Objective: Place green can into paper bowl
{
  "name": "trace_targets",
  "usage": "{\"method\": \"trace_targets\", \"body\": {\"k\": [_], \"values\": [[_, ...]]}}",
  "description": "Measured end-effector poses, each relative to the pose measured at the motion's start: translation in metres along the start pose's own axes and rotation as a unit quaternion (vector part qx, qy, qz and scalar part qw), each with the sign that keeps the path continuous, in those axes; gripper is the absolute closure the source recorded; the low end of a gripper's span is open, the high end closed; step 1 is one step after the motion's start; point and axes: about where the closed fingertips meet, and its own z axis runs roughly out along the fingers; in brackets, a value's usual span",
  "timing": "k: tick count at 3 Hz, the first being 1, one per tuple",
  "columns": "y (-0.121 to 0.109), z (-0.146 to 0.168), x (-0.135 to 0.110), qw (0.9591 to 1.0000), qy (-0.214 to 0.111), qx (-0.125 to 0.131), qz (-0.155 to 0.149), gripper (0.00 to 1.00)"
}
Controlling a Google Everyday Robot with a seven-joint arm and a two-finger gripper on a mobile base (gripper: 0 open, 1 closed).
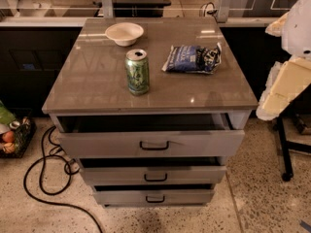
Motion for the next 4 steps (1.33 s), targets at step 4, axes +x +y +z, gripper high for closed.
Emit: {"method": "trace_targets", "body": {"k": [4], "values": [[-0.072,0.089,-0.095,0.9217,-0.381,-0.006,0.075,0.00]]}}
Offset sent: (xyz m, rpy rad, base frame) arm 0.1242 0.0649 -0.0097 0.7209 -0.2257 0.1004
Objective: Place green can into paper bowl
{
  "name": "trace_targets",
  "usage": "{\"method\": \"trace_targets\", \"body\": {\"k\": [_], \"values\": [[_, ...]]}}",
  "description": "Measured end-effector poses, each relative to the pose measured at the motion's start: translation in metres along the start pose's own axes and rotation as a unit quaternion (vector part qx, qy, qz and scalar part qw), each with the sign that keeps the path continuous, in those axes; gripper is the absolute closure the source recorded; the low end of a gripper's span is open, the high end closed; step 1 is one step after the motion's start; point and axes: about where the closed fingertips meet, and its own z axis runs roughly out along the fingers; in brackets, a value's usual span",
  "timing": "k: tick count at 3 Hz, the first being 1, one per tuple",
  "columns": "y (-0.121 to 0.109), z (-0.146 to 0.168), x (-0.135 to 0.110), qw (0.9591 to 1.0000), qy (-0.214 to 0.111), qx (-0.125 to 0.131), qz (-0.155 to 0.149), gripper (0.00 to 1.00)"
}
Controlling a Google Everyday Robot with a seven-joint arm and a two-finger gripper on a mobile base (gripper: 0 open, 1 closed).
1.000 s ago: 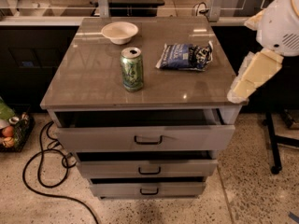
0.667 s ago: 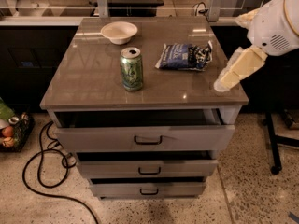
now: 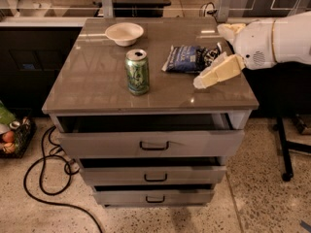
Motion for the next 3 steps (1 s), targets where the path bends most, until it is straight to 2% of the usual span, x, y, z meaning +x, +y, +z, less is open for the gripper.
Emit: {"method": "trace_targets", "body": {"k": [1,2,3], "values": [[0.004,0.018,-0.012,0.9969,-0.073,-0.013,0.026,0.00],[0.004,0.018,-0.012,0.9969,-0.073,-0.013,0.026,0.00],[0.005,0.035,-0.011,0.9957,-0.086,-0.020,0.027,0.00]]}}
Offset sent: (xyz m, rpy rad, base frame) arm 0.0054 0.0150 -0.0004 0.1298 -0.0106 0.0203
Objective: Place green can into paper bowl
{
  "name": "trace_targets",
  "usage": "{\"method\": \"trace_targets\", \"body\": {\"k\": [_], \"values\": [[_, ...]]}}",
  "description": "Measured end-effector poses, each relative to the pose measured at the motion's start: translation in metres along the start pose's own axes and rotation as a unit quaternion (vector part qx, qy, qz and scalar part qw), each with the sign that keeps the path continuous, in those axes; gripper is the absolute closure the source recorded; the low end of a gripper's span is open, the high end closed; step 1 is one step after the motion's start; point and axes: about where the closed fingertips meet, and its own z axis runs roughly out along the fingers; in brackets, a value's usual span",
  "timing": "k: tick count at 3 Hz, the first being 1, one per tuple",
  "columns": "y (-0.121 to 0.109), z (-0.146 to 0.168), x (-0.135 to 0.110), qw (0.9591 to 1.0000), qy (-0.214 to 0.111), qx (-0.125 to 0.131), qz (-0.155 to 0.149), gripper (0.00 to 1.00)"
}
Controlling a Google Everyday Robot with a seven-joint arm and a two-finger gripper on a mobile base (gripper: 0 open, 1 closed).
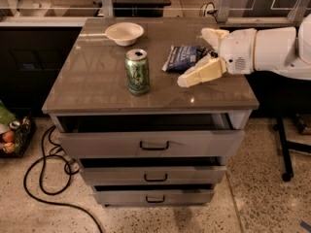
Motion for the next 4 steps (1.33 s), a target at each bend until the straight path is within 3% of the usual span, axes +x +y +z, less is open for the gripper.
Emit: {"method": "trace_targets", "body": {"k": [2,4], "values": [[0.001,0.067,0.005,0.9971,-0.070,-0.032,0.005,0.00],[0.005,0.115,0.007,0.9926,-0.104,-0.062,0.013,0.00]]}}
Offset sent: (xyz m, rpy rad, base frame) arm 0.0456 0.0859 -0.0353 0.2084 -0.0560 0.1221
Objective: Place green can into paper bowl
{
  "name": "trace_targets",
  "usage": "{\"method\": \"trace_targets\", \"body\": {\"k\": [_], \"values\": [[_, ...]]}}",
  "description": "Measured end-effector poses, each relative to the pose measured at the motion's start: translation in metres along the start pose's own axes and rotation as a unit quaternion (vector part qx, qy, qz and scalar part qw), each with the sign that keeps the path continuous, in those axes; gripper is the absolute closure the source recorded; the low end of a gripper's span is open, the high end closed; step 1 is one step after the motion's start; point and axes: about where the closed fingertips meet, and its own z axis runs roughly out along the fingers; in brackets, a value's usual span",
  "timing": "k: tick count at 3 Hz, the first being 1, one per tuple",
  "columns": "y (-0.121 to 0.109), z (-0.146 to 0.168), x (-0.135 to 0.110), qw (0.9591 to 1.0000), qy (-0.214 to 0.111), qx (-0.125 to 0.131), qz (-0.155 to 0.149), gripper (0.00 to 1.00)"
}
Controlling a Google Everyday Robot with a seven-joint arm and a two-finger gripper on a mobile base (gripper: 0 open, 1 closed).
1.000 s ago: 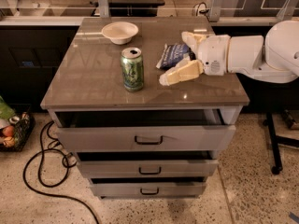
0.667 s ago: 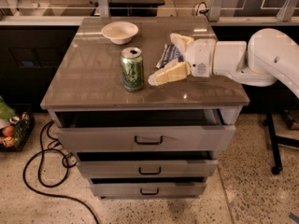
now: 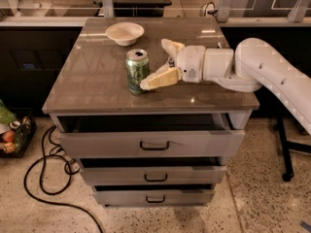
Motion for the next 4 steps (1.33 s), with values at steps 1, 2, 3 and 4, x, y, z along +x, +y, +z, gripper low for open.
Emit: {"method": "trace_targets", "body": {"k": [1,2,3,4], "values": [[0.000,0.018,0.006,0.9998,-0.010,-0.015,0.007,0.00],[0.004,0.031,0.008,0.9990,-0.026,-0.035,0.010,0.18],[0.013,0.040,-0.001,0.9965,-0.053,-0.063,0.013,0.40],[0.015,0.042,-0.002,0.9963,-0.054,-0.066,0.013,0.65]]}}
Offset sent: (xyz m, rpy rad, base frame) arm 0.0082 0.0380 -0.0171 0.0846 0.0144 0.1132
